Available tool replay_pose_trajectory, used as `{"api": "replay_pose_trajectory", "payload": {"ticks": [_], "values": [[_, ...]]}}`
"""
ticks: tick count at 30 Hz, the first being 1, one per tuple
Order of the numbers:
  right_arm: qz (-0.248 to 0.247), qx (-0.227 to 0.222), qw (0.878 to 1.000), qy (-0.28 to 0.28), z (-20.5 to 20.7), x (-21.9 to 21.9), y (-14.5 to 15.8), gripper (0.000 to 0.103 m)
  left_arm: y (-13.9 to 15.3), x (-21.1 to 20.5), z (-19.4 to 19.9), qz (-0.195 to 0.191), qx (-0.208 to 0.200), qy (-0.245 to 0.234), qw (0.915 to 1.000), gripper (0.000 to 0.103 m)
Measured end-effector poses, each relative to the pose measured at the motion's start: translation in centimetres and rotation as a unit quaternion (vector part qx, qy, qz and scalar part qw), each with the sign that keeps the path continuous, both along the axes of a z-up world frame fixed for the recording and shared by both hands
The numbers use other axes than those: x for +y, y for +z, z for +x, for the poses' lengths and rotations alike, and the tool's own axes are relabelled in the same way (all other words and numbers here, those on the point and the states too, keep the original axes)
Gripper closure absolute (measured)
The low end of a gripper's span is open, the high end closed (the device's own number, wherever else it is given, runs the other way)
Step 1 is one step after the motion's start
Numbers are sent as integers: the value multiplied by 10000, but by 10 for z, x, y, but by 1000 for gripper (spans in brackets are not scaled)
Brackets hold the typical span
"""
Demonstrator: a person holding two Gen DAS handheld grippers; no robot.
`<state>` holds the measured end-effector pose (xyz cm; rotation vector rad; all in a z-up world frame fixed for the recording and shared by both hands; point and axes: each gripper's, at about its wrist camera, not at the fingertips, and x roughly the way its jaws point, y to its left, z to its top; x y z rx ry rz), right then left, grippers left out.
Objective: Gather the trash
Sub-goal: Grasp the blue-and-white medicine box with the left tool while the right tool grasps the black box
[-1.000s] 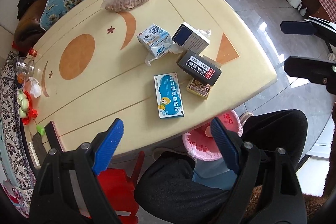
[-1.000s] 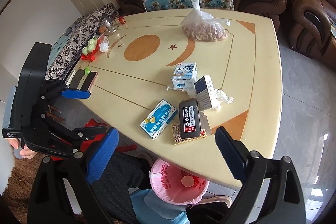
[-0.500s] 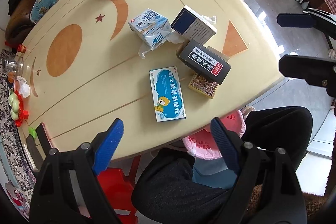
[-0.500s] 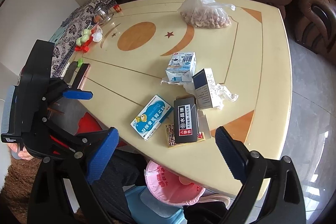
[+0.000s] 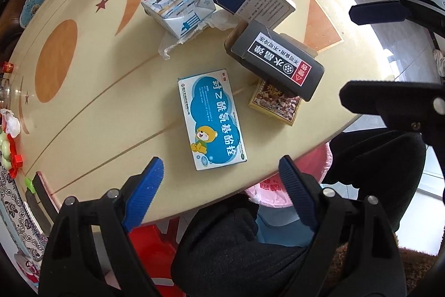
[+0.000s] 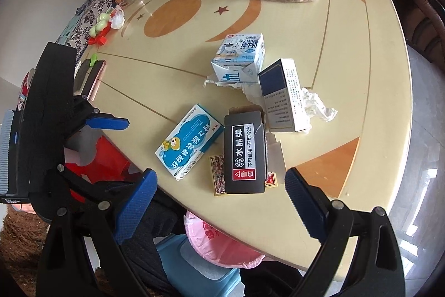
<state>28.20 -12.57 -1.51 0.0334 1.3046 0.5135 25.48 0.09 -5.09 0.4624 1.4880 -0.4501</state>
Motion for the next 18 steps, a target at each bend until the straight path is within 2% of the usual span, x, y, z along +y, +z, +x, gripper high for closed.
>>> {"api": "replay_pose_trajectory", "payload": {"ticks": [11,18], "values": [[-335,406,9984,208,28,19,-52,12,-43,3,16,7,374,120,9992,20],[-512,478,9971,314,40,30,-71,12,-62,8,25,-20,536,228,9983,20]]}}
